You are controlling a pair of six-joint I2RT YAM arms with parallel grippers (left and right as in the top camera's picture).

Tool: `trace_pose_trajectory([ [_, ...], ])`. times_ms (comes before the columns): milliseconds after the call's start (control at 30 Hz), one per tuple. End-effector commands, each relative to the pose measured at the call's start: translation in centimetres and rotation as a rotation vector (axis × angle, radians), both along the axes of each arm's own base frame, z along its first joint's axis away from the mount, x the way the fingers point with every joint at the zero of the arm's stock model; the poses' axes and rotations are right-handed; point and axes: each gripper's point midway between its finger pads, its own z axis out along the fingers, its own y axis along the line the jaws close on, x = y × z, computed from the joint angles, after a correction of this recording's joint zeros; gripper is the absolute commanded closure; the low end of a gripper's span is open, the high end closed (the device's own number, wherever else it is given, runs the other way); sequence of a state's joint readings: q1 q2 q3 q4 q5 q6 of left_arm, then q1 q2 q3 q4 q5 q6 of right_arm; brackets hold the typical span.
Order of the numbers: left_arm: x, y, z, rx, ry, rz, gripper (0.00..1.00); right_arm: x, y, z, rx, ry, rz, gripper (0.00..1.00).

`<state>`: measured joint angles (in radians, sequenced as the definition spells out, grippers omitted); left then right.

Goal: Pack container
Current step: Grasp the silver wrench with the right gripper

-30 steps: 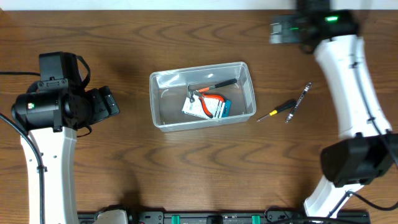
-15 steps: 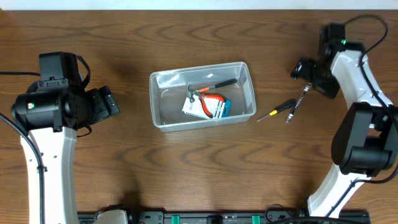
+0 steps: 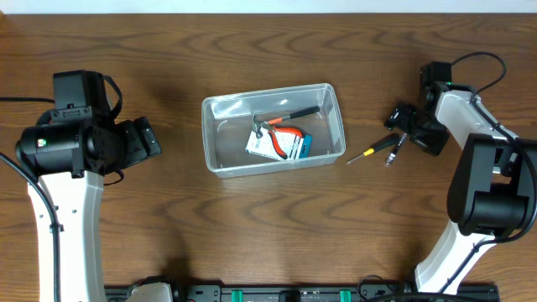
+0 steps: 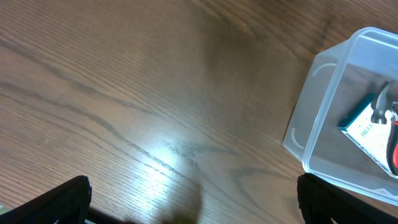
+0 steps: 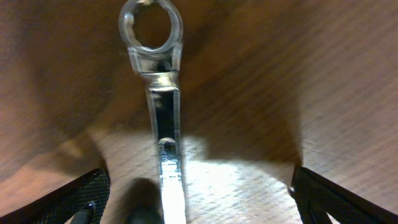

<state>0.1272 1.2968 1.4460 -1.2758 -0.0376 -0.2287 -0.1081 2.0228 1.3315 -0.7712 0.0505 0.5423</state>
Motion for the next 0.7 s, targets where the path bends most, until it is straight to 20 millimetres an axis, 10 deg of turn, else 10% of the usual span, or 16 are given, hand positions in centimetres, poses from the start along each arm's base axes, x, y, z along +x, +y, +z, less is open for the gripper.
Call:
trace_pose_trajectory([
  [0, -0.24, 0.33, -0.01, 0.016, 0.005, 0.004, 0.02, -0.43, -0.43, -0.58, -0.016, 0.014, -0.042, 0.05],
  [667, -0.24, 0.32, -0.01, 0.015, 0.005, 0.004, 0.02, -0.38, -0.48, -0.57, -0.019, 0.012, -0.042, 0.76],
])
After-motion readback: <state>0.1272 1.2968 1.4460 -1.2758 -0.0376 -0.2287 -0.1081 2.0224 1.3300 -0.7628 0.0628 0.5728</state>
